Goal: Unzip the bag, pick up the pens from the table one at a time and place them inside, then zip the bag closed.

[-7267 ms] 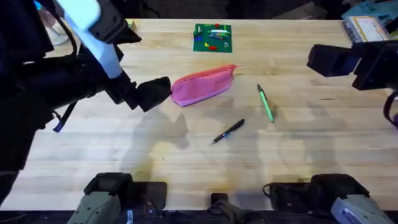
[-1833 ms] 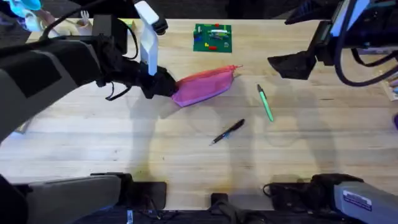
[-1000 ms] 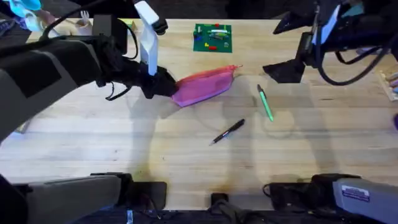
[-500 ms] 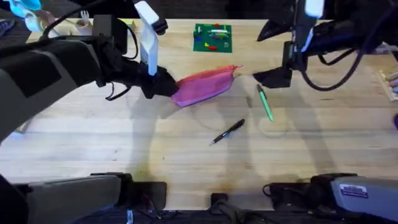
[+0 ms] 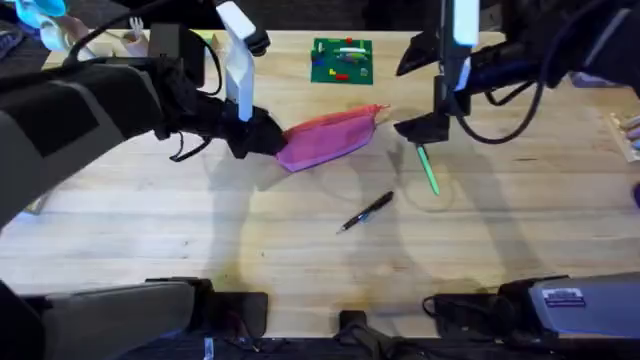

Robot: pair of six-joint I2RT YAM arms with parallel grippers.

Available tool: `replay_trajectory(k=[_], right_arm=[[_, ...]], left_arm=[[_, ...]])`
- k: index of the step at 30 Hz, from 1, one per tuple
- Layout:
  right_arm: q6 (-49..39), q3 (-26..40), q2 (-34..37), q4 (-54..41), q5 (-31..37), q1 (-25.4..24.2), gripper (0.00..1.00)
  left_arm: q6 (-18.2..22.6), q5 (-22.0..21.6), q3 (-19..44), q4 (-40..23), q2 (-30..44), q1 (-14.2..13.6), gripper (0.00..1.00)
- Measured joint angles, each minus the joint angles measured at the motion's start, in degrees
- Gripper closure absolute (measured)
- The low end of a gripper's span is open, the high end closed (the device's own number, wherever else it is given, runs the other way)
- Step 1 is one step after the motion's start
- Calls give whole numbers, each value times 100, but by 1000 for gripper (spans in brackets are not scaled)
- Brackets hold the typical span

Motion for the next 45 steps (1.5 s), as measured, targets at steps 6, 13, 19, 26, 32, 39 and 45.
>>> replay_trajectory(k=[6, 13, 19, 26, 32, 39, 45], right_arm=[[-2, 0, 304, 252, 0, 173, 4], [-44, 0, 754, 609, -1, 270, 76], [-46, 0, 812, 691, -2, 274, 201], [-48, 4, 862, 811, -2, 366, 223], [-61, 7, 1028, 827, 0, 414, 368], [-62, 7, 1075, 881, 0, 414, 656], [-61, 7, 1075, 896, 2, 414, 863]], left_arm=[[-2, -2, 0, -2, 2, 0, 958], [-2, -2, 0, 0, 0, 0, 958], [-2, -2, 0, 0, 0, 0, 958], [0, -2, 0, -2, 2, 0, 958], [-1, -4, 0, -2, 0, 0, 958], [0, -4, 0, 0, 1, 0, 958], [0, -21, 0, 2, 1, 0, 958]])
